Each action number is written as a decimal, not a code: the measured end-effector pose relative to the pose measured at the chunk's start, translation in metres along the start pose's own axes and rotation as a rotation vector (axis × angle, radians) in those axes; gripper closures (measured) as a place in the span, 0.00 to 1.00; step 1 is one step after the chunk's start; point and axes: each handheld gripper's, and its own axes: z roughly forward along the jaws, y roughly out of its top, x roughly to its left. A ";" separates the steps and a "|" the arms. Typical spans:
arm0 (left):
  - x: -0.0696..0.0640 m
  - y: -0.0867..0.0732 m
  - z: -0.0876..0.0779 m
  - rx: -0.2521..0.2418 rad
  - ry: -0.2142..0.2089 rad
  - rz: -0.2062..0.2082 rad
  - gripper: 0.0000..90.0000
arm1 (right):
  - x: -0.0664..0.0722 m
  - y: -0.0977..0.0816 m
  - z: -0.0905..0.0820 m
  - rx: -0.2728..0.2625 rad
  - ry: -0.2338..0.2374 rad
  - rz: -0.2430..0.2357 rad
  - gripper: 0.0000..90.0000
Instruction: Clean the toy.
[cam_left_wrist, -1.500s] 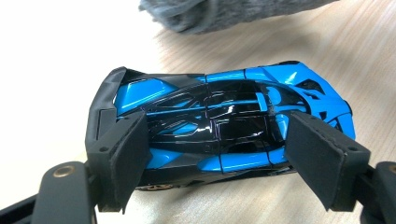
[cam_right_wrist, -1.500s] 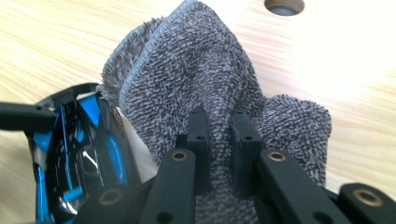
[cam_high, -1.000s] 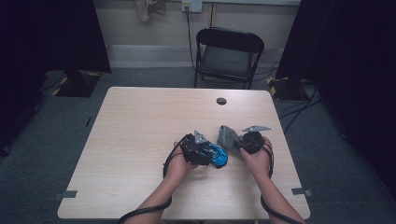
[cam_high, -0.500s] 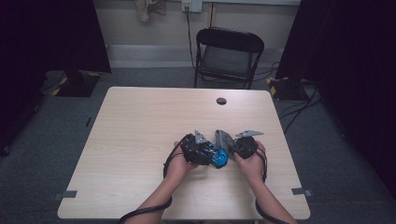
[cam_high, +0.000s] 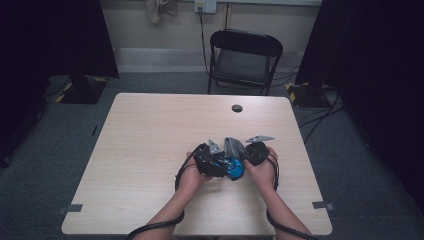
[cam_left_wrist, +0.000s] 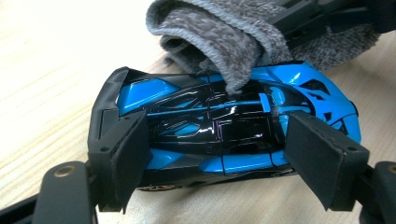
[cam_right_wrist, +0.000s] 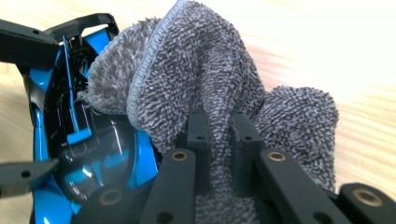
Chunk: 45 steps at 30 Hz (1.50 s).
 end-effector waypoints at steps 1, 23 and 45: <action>0.000 0.000 0.000 0.000 -0.001 -0.002 0.25 | 0.001 0.001 0.001 0.002 -0.001 -0.003 0.90; 0.001 0.000 0.000 0.000 -0.004 0.006 0.25 | 0.010 0.017 0.019 0.001 0.016 0.010 0.90; 0.002 -0.003 -0.001 -0.017 -0.026 0.000 0.25 | 0.021 0.044 0.046 0.009 0.046 -0.024 0.90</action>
